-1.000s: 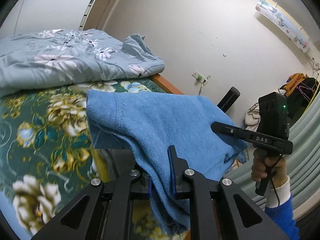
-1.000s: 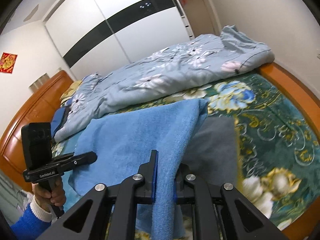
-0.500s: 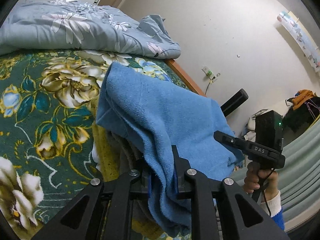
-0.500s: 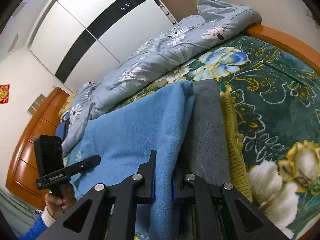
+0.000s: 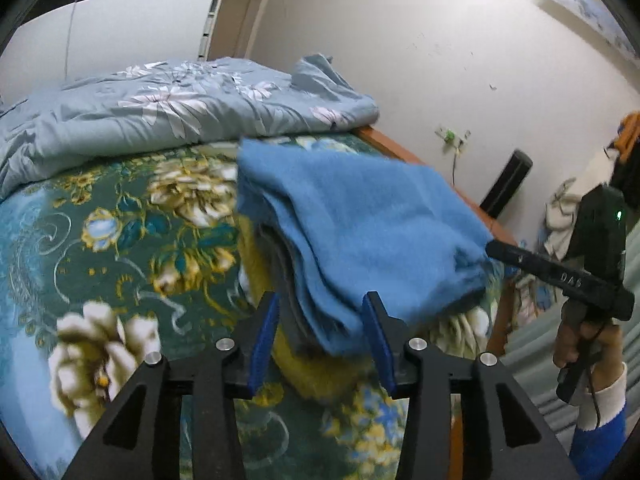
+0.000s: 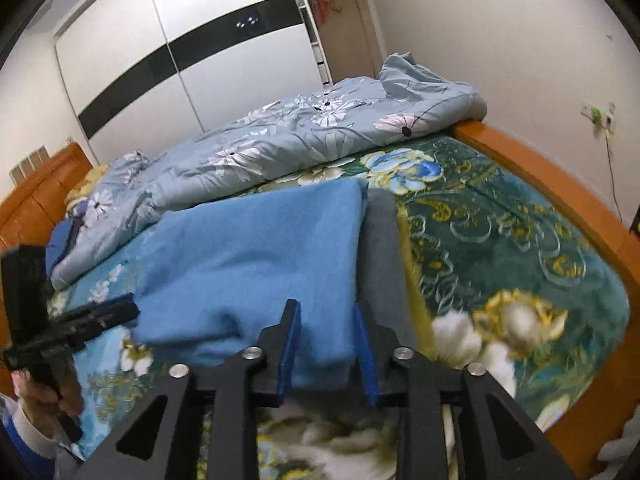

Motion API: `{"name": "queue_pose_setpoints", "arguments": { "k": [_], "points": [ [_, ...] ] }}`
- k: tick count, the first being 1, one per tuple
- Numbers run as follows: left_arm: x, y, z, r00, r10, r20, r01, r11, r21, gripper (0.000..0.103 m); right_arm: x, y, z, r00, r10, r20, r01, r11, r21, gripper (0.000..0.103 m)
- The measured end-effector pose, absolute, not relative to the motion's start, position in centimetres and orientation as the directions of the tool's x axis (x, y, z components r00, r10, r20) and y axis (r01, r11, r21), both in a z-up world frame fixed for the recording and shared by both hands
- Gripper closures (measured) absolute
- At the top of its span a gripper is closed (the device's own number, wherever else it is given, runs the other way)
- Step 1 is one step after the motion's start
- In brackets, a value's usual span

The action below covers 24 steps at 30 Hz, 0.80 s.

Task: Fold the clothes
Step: 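Carry the folded sweater with both tools onto the stack of folded clothes, then open both tools and withdraw them from the stack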

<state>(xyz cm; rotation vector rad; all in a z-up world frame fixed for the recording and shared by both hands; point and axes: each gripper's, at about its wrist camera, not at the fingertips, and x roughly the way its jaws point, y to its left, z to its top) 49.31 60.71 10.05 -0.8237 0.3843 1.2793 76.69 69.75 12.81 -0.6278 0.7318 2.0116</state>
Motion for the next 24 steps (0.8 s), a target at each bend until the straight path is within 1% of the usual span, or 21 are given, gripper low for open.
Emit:
{"name": "queue_pose_setpoints", "arguments": {
  "k": [1, 2, 4, 6, 7, 9, 10, 12, 14, 16, 18, 19, 22, 24],
  "points": [
    [49.6, 60.4, 9.8, 0.282, 0.68, -0.677, -0.941, 0.061, -0.332, 0.057, 76.8, 69.0, 12.7, -0.489, 0.564, -0.666, -0.861, -0.432, 0.267, 0.058],
    [49.8, 60.1, 9.7, 0.283, 0.676, -0.68, -0.941, 0.057, -0.334, 0.057, 76.9, 68.3, 12.5, -0.493, 0.564, -0.662, -0.861, -0.425, 0.279, 0.057],
    [50.2, 59.6, 9.3, 0.276, 0.671, -0.688, -0.941, 0.045, -0.334, 0.052, 77.0, 67.0, 12.1, -0.497, 0.564, -0.659, -0.862, -0.406, 0.302, 0.056],
    [50.6, 59.0, 8.9, 0.27, 0.666, -0.695, -0.942, 0.033, -0.334, 0.041, 76.8, 66.1, 11.6, -0.498, 0.556, -0.666, -0.863, -0.391, 0.319, 0.055],
    [50.8, 58.7, 8.8, 0.266, 0.67, -0.693, -0.942, 0.029, -0.334, 0.038, 76.7, 65.7, 11.4, -0.497, 0.55, -0.671, -0.864, -0.387, 0.322, 0.054],
    [51.2, 57.9, 8.7, 0.251, 0.679, -0.689, -0.945, 0.018, -0.327, 0.024, 76.4, 64.7, 11.0, -0.491, 0.543, -0.681, -0.867, -0.383, 0.32, 0.05],
    [51.4, 57.6, 8.7, 0.239, 0.684, -0.69, -0.948, 0.01, -0.318, 0.022, 76.3, 64.3, 10.9, -0.485, 0.543, -0.685, -0.87, -0.381, 0.314, 0.046],
    [51.9, 56.9, 8.8, 0.208, 0.701, -0.683, -0.958, 0.005, -0.288, 0.015, 76.1, 63.4, 10.8, -0.477, 0.545, -0.689, -0.873, -0.384, 0.301, 0.042],
    [52.5, 56.3, 8.8, 0.191, 0.7, -0.688, -0.968, 0.019, -0.25, 0.008, 75.9, 62.6, 10.8, -0.48, 0.548, -0.685, -0.871, -0.394, 0.294, 0.03],
    [53.2, 55.8, 8.8, 0.182, 0.698, -0.693, -0.974, 0.034, -0.222, 0.008, 75.9, 61.9, 10.8, -0.487, 0.548, -0.68, -0.867, -0.4, 0.298, 0.026],
    [53.6, 55.2, 8.8, 0.19, 0.7, -0.688, -0.973, 0.043, -0.225, 0.008, 75.9, 61.1, 10.8, -0.485, 0.555, -0.676, -0.868, -0.398, 0.297, 0.022],
    [53.7, 54.9, 8.9, 0.195, 0.703, -0.685, -0.972, 0.046, -0.229, 0.008, 75.9, 60.9, 10.8, -0.481, 0.561, -0.674, -0.871, -0.395, 0.292, 0.018],
    [54.0, 54.1, 9.2, 0.185, 0.709, -0.681, -0.974, 0.041, -0.222, 0.008, 76.0, 60.0, 11.0, -0.475, 0.576, -0.666, -0.875, -0.387, 0.289, 0.017],
    [54.2, 53.6, 9.3, 0.16, 0.713, -0.682, -0.979, 0.026, -0.203, 0.008, 75.9, 59.7, 10.9, -0.472, 0.578, -0.665, -0.877, -0.383, 0.29, 0.011]
  ]
}}
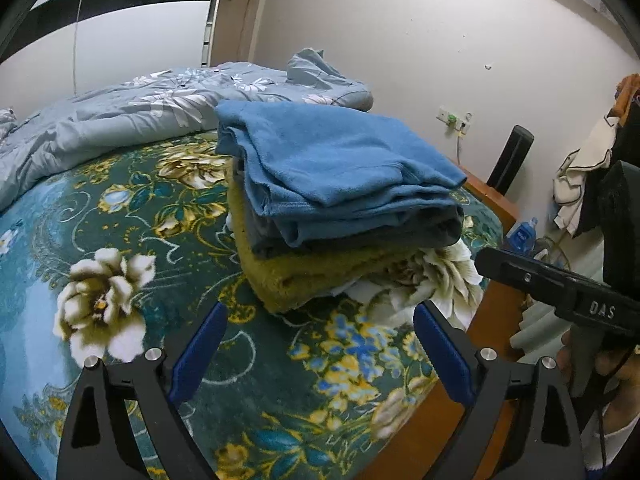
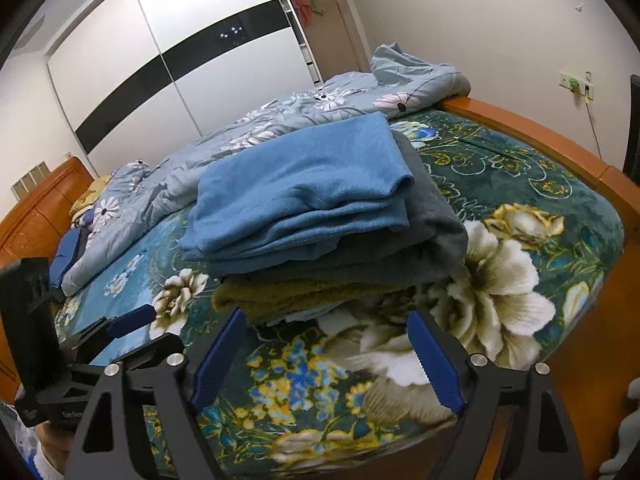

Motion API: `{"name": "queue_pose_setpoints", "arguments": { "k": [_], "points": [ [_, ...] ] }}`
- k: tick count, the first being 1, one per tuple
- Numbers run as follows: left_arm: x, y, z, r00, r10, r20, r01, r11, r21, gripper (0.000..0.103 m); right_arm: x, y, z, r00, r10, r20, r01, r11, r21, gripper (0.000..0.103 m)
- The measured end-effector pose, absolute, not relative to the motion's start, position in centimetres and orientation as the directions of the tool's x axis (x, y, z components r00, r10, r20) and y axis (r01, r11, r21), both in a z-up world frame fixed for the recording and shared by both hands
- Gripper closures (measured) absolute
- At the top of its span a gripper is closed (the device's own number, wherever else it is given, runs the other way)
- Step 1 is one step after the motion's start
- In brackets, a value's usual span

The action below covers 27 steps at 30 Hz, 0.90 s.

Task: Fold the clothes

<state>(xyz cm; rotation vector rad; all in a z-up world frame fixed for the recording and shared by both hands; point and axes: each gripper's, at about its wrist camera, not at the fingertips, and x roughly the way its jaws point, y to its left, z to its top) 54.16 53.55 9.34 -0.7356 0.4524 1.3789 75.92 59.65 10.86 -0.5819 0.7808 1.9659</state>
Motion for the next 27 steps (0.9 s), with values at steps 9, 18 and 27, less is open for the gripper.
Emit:
{"name": "queue_pose_setpoints", "arguments": {
  "k": [9, 18, 27],
  "points": [
    [54.2, 51.5, 10.0, 0.08, 0.73, -0.679, -0.987, -0.035, -0.154, 0.008, 75.1, 57.3, 10.9, -0.409, 0.602, -0.686, -0.903, -0.376, 0.208, 0.0],
    [54.3, 50.4, 10.0, 0.016, 0.734, -0.679, -0.989, -0.089, -0.12, 0.008, 74.4, 55.5, 11.3, -0.394, 0.611, -0.687, -0.905, -0.388, 0.174, 0.0],
    [54.0, 49.5, 9.3, 0.002, 0.718, -0.696, -0.984, -0.122, -0.13, 0.008, 74.1, 55.0, 10.7, -0.381, 0.599, -0.704, -0.907, -0.392, 0.157, 0.0]
  ]
}}
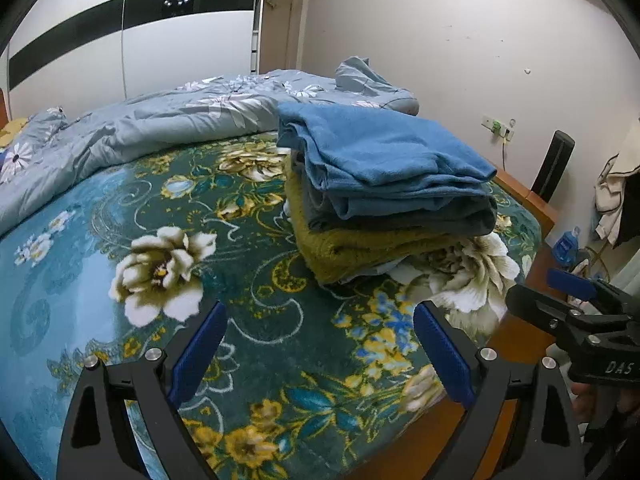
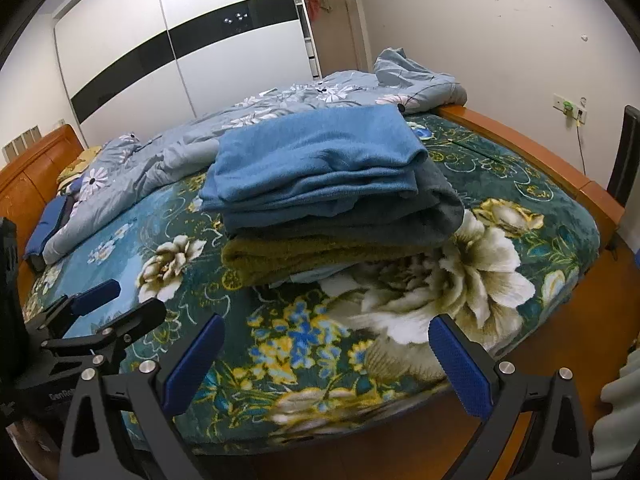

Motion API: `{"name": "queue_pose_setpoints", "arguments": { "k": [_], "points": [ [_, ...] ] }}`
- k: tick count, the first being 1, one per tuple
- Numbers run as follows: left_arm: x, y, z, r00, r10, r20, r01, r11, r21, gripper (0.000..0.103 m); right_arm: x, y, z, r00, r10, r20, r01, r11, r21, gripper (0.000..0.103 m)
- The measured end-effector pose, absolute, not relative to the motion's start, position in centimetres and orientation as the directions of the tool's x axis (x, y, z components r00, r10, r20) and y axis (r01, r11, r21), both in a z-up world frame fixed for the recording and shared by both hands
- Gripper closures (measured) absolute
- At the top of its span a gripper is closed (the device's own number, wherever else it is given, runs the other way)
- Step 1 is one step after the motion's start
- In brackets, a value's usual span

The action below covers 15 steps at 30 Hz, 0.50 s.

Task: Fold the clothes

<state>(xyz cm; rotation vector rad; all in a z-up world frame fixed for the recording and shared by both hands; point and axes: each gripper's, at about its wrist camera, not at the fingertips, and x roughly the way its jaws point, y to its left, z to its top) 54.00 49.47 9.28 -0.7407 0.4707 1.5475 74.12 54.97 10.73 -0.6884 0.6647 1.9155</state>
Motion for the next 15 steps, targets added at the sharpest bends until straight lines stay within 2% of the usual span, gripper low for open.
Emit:
{"name": "queue_pose_setpoints", "arguments": {
  "k": [15],
  "points": [
    [54.7, 47.9, 10.0, -0.054, 0.722, -0.69, -0.987, -0.142, -0.071, 0.008, 74.0, 53.3, 10.5, -0.357, 0.62, -0.699, -0.922, -0.355, 0.155, 0.0]
  ]
}}
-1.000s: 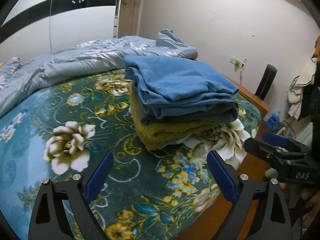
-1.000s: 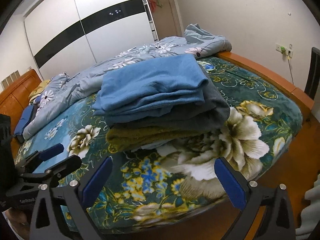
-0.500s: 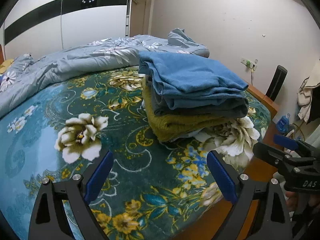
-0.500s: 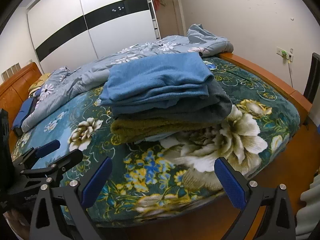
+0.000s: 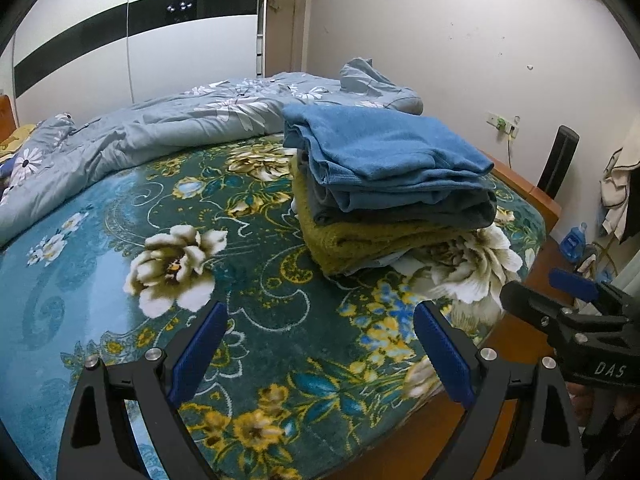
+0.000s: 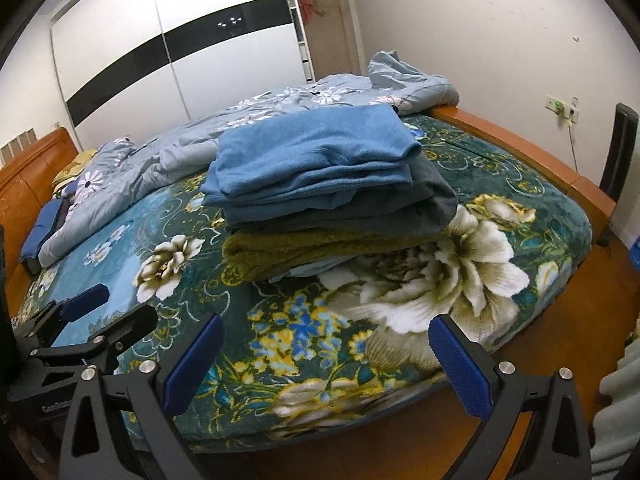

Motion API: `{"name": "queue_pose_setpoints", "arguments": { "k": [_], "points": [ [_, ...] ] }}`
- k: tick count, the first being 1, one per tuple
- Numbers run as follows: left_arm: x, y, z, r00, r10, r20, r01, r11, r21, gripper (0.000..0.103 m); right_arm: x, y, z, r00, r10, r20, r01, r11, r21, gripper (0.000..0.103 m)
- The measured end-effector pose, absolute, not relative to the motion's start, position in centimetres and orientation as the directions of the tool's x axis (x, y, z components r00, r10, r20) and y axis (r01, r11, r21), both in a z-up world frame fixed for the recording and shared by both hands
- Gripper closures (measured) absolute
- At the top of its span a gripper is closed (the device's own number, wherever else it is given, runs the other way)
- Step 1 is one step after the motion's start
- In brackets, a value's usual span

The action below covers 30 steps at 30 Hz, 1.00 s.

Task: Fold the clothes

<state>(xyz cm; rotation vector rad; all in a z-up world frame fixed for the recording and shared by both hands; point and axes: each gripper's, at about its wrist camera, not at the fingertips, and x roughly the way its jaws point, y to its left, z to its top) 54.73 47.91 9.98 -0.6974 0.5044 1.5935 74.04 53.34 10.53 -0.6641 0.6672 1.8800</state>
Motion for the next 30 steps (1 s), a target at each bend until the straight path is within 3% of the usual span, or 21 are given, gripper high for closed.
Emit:
{"name": "queue_pose_setpoints", "arguments": {
  "k": [30],
  "points": [
    [52.1, 46.7, 9.5, -0.085, 0.695, -0.714, -0.978, -0.196, -0.075, 0.008, 71.9, 50.7, 10.2, -0.324, 0.623, -0.712, -0.93, -0.346, 0.12, 0.0]
  ]
}}
